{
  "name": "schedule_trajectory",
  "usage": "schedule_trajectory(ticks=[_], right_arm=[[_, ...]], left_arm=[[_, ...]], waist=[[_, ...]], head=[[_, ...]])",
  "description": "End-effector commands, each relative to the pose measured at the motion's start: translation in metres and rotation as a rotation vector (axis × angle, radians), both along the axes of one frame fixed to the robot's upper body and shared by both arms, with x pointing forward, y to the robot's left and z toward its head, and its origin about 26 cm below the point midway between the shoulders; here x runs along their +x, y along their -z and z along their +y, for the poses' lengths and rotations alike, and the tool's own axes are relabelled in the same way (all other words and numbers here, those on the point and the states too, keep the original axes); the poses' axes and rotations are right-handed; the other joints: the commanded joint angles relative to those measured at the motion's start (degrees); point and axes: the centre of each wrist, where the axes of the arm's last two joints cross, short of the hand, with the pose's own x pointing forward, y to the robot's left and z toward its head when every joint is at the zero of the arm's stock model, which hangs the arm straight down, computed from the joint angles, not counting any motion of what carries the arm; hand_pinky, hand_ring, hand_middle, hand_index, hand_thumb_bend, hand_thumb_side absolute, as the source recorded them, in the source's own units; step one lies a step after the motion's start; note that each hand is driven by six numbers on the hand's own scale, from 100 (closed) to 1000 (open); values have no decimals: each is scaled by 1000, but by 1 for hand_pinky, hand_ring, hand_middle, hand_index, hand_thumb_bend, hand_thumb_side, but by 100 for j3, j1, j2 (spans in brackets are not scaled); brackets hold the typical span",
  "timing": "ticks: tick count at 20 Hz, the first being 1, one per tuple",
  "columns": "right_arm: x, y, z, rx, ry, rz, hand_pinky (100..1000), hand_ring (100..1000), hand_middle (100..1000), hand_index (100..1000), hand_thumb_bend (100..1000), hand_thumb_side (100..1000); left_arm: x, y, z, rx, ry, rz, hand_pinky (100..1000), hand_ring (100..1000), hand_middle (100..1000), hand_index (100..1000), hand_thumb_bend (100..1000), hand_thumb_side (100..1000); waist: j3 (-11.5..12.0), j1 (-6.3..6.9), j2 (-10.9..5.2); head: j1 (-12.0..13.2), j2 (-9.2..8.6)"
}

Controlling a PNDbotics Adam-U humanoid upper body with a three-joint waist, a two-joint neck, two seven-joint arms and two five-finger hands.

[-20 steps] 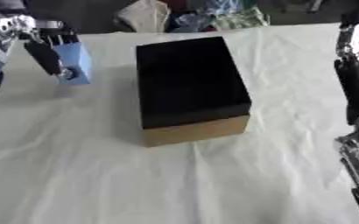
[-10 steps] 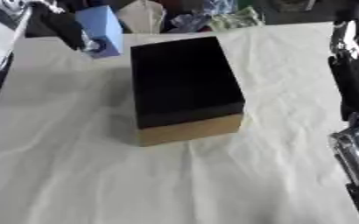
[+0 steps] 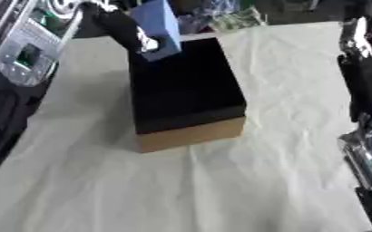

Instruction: Pick up objects on the table and place them in the box.

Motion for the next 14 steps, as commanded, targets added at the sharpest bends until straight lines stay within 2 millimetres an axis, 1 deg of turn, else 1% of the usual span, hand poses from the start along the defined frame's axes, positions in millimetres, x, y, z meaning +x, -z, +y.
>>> schedule_trajectory(ticks=[1,4,10,12,13,14], right_arm=[[-2,-8,0,-5,-6,-33,866,796,602,779,100,469],[-2,-9,0,-4,-8,-36,866,796,602,779,100,469],[-2,-11,2,-9,-17,-45,866,796,602,779,100,468],[-2,-12,2,-10,-19,-47,866,796,602,779,100,468],[-2,-12,2,-10,-19,-47,866,796,601,779,100,468],[-2,-12,2,-9,-19,-46,866,796,601,779,100,468]], left_arm=[[1,-1,-6,-11,17,-25,784,632,577,696,100,164],[8,11,-8,-11,14,-4,790,640,593,706,100,100],[27,35,-8,3,-9,33,797,661,620,728,100,100],[32,43,-8,9,-3,43,808,683,638,742,125,100],[34,47,-8,13,10,50,832,731,686,774,206,100],[36,50,-8,17,31,57,842,746,706,791,257,100]], waist=[[-21,-13,-92],[-36,-9,-71],[-67,-5,-30],[-73,-5,-18],[-76,-4,-12],[-79,-2,-6]], head=[[-25,-20],[-33,-22],[-36,-20],[-40,-18],[-40,-21],[-43,-24]])
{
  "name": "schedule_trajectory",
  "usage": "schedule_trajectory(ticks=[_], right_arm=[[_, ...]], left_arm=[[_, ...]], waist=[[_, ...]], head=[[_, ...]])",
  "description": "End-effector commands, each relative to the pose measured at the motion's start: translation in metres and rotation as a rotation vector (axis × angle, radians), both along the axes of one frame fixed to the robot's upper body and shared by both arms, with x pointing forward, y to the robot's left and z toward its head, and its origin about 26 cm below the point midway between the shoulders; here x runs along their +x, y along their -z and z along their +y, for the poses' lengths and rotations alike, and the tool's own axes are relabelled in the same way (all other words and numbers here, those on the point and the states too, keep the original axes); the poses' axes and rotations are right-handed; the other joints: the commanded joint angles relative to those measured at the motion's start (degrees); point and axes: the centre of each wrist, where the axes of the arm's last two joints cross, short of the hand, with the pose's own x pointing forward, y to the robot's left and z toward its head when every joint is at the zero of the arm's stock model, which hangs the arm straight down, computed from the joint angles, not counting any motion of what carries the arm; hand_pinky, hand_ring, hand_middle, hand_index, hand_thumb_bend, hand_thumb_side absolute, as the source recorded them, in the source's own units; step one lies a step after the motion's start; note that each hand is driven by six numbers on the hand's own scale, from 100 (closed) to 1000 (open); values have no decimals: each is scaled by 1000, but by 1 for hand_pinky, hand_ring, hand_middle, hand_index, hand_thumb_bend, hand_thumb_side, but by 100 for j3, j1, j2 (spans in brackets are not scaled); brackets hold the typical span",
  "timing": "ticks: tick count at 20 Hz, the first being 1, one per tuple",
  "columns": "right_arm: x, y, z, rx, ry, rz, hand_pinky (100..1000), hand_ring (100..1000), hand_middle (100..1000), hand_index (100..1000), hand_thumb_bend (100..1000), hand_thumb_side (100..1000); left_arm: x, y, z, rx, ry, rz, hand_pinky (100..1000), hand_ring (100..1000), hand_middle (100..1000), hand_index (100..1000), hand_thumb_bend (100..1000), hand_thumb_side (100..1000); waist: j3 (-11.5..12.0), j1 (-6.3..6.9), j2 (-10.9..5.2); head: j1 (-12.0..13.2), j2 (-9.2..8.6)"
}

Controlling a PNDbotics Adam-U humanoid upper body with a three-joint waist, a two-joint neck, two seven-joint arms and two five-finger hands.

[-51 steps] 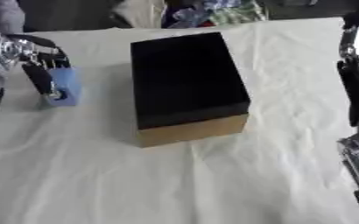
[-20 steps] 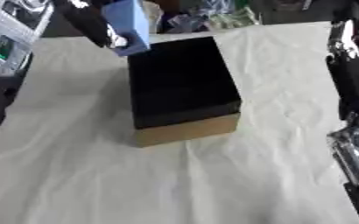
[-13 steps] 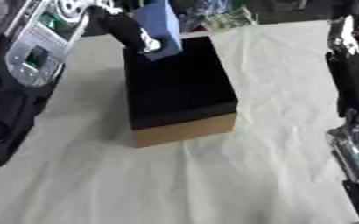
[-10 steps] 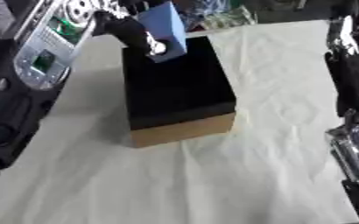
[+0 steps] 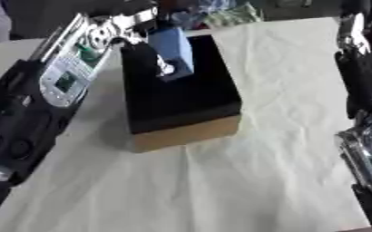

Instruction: Pick up objects on the table and place them in the box.

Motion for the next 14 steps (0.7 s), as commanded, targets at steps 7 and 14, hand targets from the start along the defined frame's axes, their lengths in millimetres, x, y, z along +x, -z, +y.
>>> schedule_trajectory(ticks=[7,14], right_arm=[[-3,-6,1,1,-7,-26,867,796,601,779,100,470],[-3,-5,1,5,-8,-23,866,795,601,779,100,470]], left_arm=[[13,10,6,-6,114,-67,907,832,812,927,742,344],[22,17,16,-6,-10,-175,933,866,845,953,832,347]], waist=[[-54,-13,-65],[-37,-15,-67]], head=[[-11,-56],[-28,-53]])
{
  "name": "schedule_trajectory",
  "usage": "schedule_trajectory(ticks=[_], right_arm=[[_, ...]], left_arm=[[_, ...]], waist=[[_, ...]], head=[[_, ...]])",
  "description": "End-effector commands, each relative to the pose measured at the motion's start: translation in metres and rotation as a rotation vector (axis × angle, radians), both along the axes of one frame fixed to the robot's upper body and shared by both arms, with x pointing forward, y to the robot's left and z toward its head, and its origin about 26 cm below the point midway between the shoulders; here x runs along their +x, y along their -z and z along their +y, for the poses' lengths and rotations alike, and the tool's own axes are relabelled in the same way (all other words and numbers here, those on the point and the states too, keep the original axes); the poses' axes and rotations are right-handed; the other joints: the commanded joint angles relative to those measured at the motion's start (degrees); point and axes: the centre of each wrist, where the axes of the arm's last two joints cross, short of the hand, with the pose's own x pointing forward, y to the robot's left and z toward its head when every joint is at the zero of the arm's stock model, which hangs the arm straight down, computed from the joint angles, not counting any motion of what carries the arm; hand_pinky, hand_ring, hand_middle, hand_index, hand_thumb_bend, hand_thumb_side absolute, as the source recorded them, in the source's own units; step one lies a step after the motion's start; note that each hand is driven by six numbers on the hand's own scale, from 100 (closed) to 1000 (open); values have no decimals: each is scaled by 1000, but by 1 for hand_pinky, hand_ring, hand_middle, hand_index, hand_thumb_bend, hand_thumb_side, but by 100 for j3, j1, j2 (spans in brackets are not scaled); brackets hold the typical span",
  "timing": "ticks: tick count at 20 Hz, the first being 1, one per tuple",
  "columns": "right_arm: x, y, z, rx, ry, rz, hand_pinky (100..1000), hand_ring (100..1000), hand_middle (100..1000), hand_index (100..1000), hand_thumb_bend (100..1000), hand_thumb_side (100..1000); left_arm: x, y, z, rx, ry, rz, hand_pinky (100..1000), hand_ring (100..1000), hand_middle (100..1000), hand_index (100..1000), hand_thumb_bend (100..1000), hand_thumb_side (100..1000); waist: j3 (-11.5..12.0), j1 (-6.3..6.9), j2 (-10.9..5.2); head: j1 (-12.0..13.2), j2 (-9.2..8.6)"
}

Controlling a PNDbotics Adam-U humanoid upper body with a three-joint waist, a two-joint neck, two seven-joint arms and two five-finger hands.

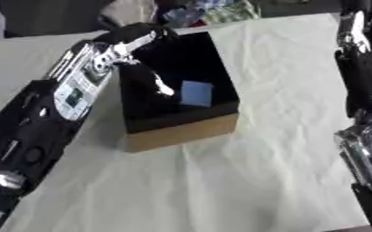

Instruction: Pick up objects on the table and place them in the box.

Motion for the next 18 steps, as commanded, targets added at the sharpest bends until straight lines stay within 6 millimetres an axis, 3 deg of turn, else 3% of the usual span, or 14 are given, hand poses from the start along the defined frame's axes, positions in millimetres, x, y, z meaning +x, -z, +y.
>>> schedule_trajectory(ticks=[1,4,7,13,18], right_arm=[[-3,-5,1,4,-7,-21,866,795,601,779,100,470],[-3,-5,0,6,-6,-18,866,795,601,779,100,470],[-3,-4,0,6,-2,-17,866,795,601,779,100,468],[-3,-4,-4,1,15,-20,865,795,602,779,100,465],[-2,-5,-7,2,32,-29,864,794,603,779,100,460]], left_arm=[[1,-10,4,-18,-40,-64,930,861,839,947,806,337],[-4,-16,4,-71,-37,-96,922,844,822,933,745,328],[-18,-33,5,-159,-18,-172,895,805,791,910,600,305],[-69,-72,20,-407,57,-265,861,744,769,897,351,190],[-123,-91,44,-602,111,-347,849,702,749,884,257,147]], waist=[[5,-25,-111],[7,-28,-121],[42,-37,-138],[163,-52,-190],[263,-80,-224]], head=[[-20,-41],[-26,-29],[-33,-4],[-101,77],[-169,124]])
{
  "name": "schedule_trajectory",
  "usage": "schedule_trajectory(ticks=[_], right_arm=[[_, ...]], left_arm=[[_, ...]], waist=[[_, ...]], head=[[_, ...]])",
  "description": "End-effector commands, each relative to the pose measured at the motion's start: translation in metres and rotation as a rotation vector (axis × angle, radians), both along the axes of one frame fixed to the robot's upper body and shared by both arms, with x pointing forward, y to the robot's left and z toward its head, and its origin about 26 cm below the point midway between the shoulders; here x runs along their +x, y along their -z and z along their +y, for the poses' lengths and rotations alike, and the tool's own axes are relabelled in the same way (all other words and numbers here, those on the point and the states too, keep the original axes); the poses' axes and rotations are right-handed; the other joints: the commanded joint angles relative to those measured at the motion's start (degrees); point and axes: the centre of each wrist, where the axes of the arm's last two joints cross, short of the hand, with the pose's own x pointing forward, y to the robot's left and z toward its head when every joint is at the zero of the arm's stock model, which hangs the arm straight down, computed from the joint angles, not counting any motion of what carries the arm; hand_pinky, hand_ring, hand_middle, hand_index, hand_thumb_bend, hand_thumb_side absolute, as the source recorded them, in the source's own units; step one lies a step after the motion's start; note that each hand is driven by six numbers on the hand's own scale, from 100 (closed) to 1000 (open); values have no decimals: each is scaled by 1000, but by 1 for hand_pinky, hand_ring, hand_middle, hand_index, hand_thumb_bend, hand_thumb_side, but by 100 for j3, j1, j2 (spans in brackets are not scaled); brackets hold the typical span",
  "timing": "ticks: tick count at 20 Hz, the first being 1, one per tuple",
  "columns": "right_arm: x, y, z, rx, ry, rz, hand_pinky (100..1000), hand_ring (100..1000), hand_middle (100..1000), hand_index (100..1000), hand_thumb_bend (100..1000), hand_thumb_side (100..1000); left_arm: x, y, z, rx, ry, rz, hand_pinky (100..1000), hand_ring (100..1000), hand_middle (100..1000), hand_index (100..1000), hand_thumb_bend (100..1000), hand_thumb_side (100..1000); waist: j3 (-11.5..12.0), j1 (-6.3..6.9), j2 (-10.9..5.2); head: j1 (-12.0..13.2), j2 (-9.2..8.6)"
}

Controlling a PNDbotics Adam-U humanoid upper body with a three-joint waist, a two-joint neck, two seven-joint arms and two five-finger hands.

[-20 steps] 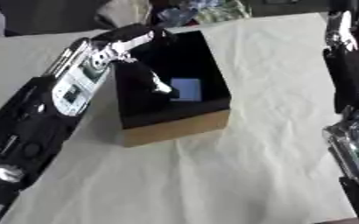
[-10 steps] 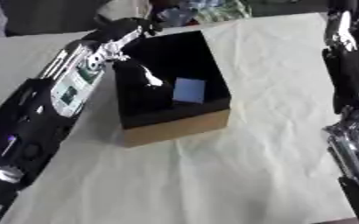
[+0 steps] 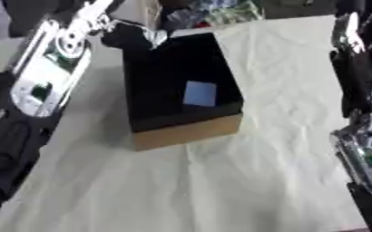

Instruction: Pick up objects on the table and place them in the box.

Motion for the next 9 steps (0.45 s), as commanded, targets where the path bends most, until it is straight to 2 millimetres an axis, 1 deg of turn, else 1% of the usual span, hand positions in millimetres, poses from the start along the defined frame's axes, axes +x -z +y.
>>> schedule_trajectory(ticks=[1,4,6,9], right_arm=[[-2,-8,-5,-12,22,-35,864,794,603,779,100,459],[-2,-8,-6,-10,28,-39,864,794,603,779,100,459],[-2,-9,-7,-8,31,-43,864,794,604,779,100,460],[-2,-10,-7,-5,32,-50,864,795,605,780,100,461]], left_arm=[[-39,-22,19,-126,34,-99,846,695,748,885,243,151],[-62,-21,34,-254,61,-127,838,675,744,886,220,156],[-65,-16,43,-329,54,-151,833,672,743,884,206,163],[-61,-2,56,-405,-7,-246,831,671,743,883,216,156]], waist=[[27,-47,-146],[65,-81,-146],[82,-101,-150],[95,-136,-151]], head=[[-51,55],[-76,58],[-66,62],[-29,70]])
